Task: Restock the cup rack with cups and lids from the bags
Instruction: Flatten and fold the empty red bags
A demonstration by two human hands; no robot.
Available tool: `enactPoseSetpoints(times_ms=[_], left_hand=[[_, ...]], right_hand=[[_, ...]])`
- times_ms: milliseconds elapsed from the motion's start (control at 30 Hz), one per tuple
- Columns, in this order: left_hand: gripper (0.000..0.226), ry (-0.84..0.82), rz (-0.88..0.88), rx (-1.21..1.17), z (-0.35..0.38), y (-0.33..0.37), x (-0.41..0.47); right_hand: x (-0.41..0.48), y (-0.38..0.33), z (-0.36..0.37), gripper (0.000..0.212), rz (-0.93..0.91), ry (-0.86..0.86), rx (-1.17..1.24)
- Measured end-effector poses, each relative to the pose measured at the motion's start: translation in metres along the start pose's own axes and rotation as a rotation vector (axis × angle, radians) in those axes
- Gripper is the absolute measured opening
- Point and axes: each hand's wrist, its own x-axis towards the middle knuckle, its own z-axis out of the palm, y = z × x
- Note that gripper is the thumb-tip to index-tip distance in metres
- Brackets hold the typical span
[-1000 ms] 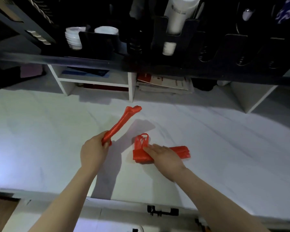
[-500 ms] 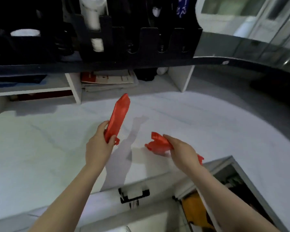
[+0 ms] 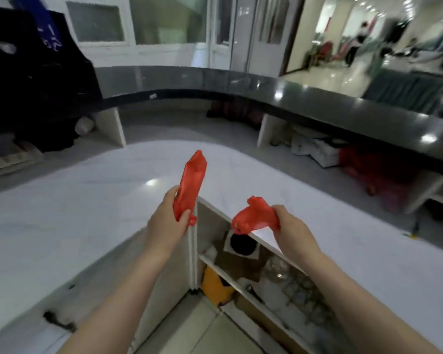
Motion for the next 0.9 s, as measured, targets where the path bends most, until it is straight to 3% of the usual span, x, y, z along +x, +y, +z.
enactPoseSetpoints(times_ms=[167, 333, 500, 600, 733, 900], left_hand=[[0.055, -0.295, 0.212, -0.042, 0.086, 0.075, -0.033], [0.052, -0.585, 0.461, -0.097, 0.148, 0.141, -0.076], [0.052, -0.832, 0.615, -0.199, 0.198, 0.181, -0.138], [0.053, -1.032, 0.698, -0.251, 0.222, 0.199, -0.185], [0.054, -1.253, 0.808, -0.292, 0.248, 0.219, -0.252], [0.05, -1.493, 0.914, -0.281, 0.27, 0.252, -0.329]], right_hand=[[-0.094, 0.053, -0.077, 0.057, 0.091, 0.22, 0.06], [-0.199, 0.103, -0.106, 0.035, 0.483, 0.251, -0.082], [-0.319, 0.104, -0.097, 0.04, 0.84, 0.326, -0.02], [-0.391, 0.099, -0.09, 0.031, 1.059, 0.375, -0.085], [-0.47, 0.08, -0.089, 0.019, 1.313, 0.558, -0.157], [-0.545, 0.072, -0.09, 0.023, 1.571, 0.918, -0.021]])
